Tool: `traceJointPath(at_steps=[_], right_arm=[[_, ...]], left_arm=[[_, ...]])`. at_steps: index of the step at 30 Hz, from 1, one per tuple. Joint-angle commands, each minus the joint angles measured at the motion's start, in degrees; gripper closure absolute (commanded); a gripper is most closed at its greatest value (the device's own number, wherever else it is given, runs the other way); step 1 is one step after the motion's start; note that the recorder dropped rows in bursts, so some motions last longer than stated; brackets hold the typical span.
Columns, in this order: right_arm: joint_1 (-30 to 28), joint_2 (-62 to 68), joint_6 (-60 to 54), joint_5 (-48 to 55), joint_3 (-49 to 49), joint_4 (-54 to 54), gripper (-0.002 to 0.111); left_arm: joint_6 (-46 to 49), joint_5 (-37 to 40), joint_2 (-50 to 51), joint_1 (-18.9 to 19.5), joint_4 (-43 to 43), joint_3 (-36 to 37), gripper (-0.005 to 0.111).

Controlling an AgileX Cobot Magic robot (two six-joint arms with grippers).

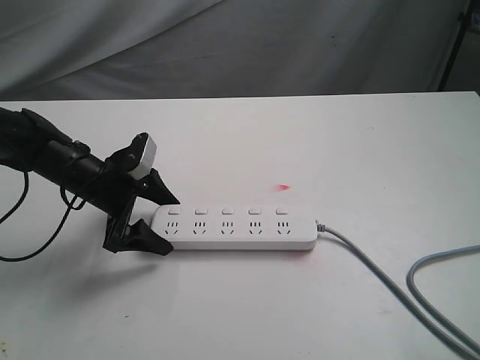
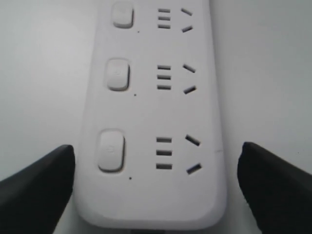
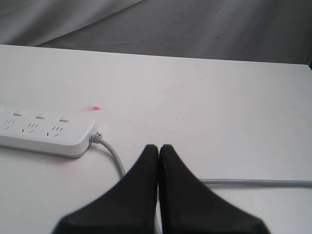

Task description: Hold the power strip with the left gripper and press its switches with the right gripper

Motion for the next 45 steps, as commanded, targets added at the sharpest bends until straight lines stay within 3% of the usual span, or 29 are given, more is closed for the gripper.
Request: traceJointPath(at_steps=[1,6,10,13,45], right_arm=[[-0.44,-0.08,0.14,-0.14,0.19,-0.38,0.108],[-0.44,-0.08,0.14,-0.14,0.19,-0.38,0.108],[-0.44,-0.08,0.14,-0.14,0.19,-0.38,0.108],[-0.44,-0.08,0.14,-0.14,0.19,-0.38,0.108],[-0.44,-0.08,0.14,-0.14,0.19,-0.38,0.108]], left_arm=[[0.12,-1.66,0.07,-0.31,-0.71,0.18,0.029],[0.12,-3.12,0.07,-0.31,-0.71,0.18,0.033],[0.12,-3.57,0.07,-0.31,-0.71,0.18,0.059],[0.12,-3.45,0.07,-0.31,-0.71,0.18,0.067],[0.12,-3.45,0.07,-0.31,-0.1,0.18,0.067]])
